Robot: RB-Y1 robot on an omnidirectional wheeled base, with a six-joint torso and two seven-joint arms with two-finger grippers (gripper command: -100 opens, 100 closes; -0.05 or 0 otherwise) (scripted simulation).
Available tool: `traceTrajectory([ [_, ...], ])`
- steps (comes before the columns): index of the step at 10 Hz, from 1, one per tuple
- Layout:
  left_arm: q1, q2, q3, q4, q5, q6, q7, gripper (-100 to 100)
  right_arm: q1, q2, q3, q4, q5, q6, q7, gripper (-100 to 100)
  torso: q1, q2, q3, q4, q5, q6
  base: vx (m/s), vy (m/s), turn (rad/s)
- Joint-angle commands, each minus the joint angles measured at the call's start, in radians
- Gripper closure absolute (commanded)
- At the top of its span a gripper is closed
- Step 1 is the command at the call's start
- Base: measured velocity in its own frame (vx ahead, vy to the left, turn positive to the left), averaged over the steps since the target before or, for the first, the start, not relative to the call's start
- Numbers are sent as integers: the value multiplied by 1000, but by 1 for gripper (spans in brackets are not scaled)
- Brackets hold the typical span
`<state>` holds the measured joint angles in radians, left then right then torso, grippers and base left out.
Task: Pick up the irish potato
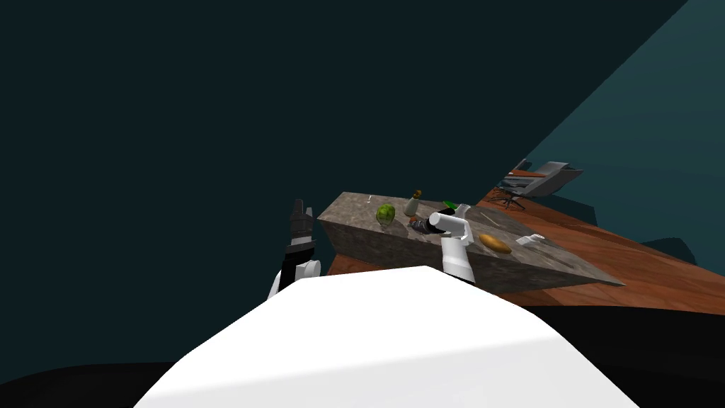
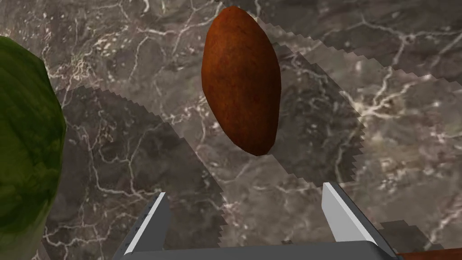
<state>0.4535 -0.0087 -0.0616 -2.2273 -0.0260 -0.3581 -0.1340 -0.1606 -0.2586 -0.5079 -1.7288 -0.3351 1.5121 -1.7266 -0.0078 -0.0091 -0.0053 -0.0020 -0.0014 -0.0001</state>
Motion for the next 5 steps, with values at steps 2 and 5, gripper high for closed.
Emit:
traceTrajectory([
  [2,0,0,0,0,0,0,0,0,-29,-10,-20,8,-10,38,-32,-100,-2,-1,-1,0,-1,0,145,-135,59],
  [5,0,0,0,0,0,0,0,0,-11,4,-13,21,-6,-1,-16,-100,6,6,3,1,1,0,34,-19,-1],
])
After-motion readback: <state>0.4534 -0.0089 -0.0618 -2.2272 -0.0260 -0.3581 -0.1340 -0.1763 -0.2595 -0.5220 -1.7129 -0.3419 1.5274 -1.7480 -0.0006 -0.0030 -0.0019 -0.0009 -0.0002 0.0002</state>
